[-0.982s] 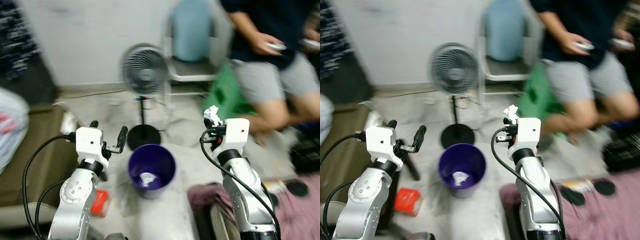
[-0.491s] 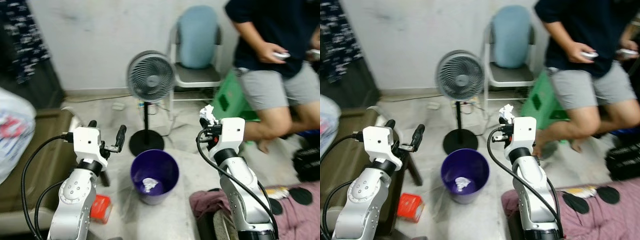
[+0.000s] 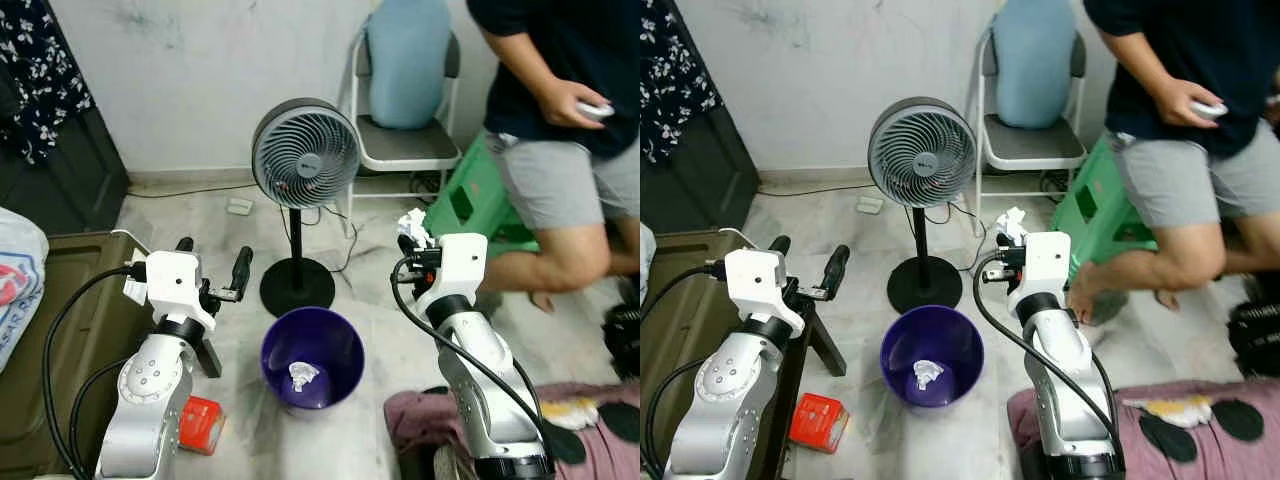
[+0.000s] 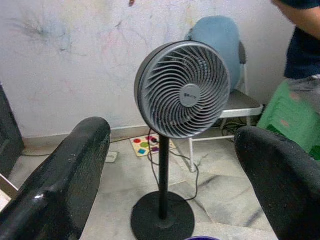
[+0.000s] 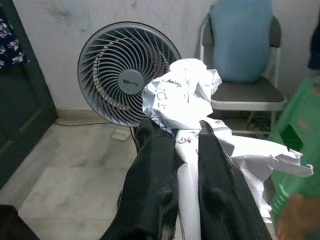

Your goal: Clean up the room

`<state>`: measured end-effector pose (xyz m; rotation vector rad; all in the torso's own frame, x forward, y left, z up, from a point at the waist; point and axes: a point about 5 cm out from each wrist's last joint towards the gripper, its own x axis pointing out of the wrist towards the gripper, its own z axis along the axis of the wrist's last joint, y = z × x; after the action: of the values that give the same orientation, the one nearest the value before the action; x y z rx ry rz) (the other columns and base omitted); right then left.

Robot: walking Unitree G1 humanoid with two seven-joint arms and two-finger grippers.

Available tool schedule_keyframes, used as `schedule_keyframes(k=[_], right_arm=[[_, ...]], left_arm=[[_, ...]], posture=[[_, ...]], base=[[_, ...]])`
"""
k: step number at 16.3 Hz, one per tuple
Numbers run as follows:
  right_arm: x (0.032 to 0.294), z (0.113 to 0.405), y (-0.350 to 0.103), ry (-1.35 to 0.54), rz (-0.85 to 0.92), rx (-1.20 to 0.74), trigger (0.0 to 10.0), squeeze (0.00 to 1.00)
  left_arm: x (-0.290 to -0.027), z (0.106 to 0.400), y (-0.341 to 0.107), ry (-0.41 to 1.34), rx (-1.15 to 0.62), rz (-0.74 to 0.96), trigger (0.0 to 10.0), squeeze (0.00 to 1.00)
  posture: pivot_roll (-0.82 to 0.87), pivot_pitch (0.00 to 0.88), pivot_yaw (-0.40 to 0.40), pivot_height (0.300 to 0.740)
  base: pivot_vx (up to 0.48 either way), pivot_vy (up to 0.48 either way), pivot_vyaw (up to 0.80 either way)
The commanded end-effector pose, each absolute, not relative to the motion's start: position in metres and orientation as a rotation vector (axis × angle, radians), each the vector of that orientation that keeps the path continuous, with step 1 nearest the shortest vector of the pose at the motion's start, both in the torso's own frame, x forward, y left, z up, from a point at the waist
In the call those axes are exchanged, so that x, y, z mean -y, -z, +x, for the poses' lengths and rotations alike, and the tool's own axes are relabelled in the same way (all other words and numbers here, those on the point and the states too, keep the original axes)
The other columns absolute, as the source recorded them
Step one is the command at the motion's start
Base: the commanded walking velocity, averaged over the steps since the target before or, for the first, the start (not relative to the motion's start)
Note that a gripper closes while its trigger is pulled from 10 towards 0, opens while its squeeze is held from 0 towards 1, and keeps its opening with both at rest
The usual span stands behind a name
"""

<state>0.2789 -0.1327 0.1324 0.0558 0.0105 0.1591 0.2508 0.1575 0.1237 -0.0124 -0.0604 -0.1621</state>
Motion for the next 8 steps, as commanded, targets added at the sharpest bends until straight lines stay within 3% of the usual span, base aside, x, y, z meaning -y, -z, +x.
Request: schedule_keyframes(k=[1, 3, 8], right_arm=[[0.1348, 0.2799, -0.1306, -0.155, 0.051, -0.018, 10.0, 0.0], [0.1322, 0.2818, -0.131, -0.17, 0.053, -0.017, 10.0, 0.0], [0.1279, 0.2893, -0.1348, -0.192, 0.058, -0.002, 10.0, 0.0]], left_arm=[[-0.1567, 0.2515, -0.1204, 0.169, 0.044, -0.021, 10.0, 0.0], [-0.1578, 0.2523, -0.1188, 0.161, 0.034, -0.024, 10.0, 0.0], [-0.16, 0.2551, -0.1163, 0.136, 0.017, -0.013, 10.0, 0.0]], posture=[[0.05, 0.0, -0.02, 0.74], [0.06, 0.0, -0.025, 0.74], [0.07, 0.0, -0.028, 0.74]], base=[[0.349, 0.0, 0.0], [0.296, 0.0, 0.0], [0.0, 0.0, 0.0]])
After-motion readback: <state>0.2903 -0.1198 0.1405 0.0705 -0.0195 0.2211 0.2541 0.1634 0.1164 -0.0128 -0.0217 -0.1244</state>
